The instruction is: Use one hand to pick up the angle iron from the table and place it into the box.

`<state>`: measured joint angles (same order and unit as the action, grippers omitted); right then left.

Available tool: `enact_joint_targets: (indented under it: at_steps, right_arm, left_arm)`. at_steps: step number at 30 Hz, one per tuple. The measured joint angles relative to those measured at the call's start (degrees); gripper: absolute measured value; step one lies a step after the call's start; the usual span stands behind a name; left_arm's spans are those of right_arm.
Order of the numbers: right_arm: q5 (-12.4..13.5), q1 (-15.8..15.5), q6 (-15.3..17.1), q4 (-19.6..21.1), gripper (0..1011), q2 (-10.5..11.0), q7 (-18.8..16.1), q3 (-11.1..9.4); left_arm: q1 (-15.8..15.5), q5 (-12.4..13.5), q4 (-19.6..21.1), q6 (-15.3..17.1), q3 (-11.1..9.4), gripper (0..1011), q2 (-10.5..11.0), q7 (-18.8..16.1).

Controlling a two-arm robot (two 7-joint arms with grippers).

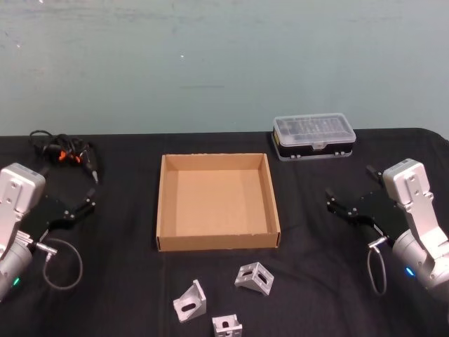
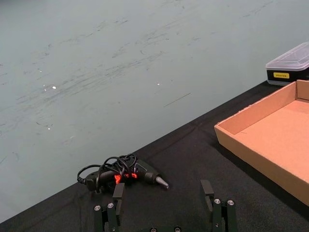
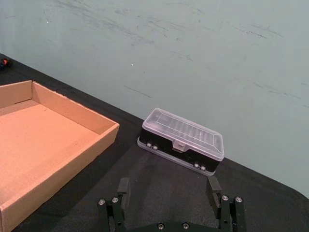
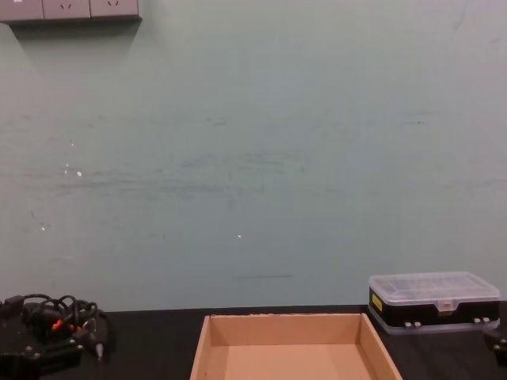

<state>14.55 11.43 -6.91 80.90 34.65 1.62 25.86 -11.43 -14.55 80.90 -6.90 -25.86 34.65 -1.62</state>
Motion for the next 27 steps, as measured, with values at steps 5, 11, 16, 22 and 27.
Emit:
enact_joint_targets:
  at_steps: [5, 11, 16, 22, 27]
  right_arm:
    - [0.0, 0.0, 0.0, 0.0, 1004, 0.0, 0.0, 0.0]
    - [0.0, 0.0, 0.0, 0.0, 1004, 0.0, 0.0, 0.0]
    - [0.0, 0.0, 0.0, 0.0, 1004, 0.0, 0.0, 0.0]
    - [0.0, 0.0, 0.0, -0.01, 1004, 0.0, 0.0, 0.0]
    - [0.0, 0.0, 0.0, 0.0, 1004, 0.0, 0.0, 0.0]
  left_arm:
    - [0.0, 0.0, 0.0, 0.0, 0.0, 1000, 0.0, 0.0]
    - [0.0, 0.0, 0.0, 0.0, 0.0, 1000, 0.0, 0.0]
    - [0.0, 0.0, 0.0, 0.0, 0.0, 1000, 0.0, 0.0]
    - [0.0, 0.0, 0.0, 0.0, 0.0, 1000, 0.0, 0.0]
    - [0.0, 0.0, 0.0, 0.0, 0.0, 1000, 0.0, 0.0]
